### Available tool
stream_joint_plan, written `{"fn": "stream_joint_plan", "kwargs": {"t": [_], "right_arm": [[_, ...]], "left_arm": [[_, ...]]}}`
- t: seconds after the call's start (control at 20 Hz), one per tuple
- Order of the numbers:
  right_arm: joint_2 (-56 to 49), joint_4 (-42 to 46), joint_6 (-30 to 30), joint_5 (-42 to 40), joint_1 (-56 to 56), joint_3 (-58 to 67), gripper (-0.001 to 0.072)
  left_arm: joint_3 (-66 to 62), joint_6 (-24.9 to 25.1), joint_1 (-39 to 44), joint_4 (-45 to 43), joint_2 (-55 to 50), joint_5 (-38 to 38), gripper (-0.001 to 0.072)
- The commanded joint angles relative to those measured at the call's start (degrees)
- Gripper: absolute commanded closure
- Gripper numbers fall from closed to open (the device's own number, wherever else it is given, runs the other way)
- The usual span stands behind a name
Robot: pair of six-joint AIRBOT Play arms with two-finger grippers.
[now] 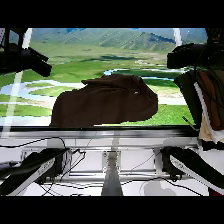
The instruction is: Fold the clothes and pants, and hang the long-sleeved shirts on hangers.
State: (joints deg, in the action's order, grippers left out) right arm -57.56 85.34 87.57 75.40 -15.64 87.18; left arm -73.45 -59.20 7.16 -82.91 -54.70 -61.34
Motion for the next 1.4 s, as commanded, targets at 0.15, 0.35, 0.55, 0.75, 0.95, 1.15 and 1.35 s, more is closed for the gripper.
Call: {"fn": "stream_joint_plan", "kwargs": {"t": [0.15,0.35,0.55,0.75,0.95,1.15,1.35], "right_arm": [[0.0,0.0,0.0,0.0,-0.1,0.0,0.0697],[0.0,0.0,0.0,0.0,-0.1,0.0,0.0697],[0.0,0.0,0.0,-1.3,-0.1,0.0,0.0697],[-0.1,7.2,-0.7,-4.3,0.3,0.0,0.0697],[-2.2,15.3,-5.3,-0.3,9.6,-0.1,0.0698],[-4.7,5.7,-8.4,4.7,26.7,-9.0,0.0699],[-4.8,-12.1,-13.1,1.0,35.1,-31.2,0.0697]], "left_arm": [[0.0,0.0,0.0,0.0,0.0,0.0,0.0687],[0.0,0.0,0.0,0.0,0.0,0.0,0.0687],[0.0,0.0,0.0,0.0,0.0,0.0,0.0687],[0.0,0.0,0.0,0.5,-0.2,1.9,0.0693],[0.0,0.0,0.0,2.4,-2.0,3.4,0.0692],[0.1,-2.8,0.0,2.4,-3.1,0.8,0.0692],[0.1,-3.9,0.0,2.6,-3.3,0.1,0.0682]]}}
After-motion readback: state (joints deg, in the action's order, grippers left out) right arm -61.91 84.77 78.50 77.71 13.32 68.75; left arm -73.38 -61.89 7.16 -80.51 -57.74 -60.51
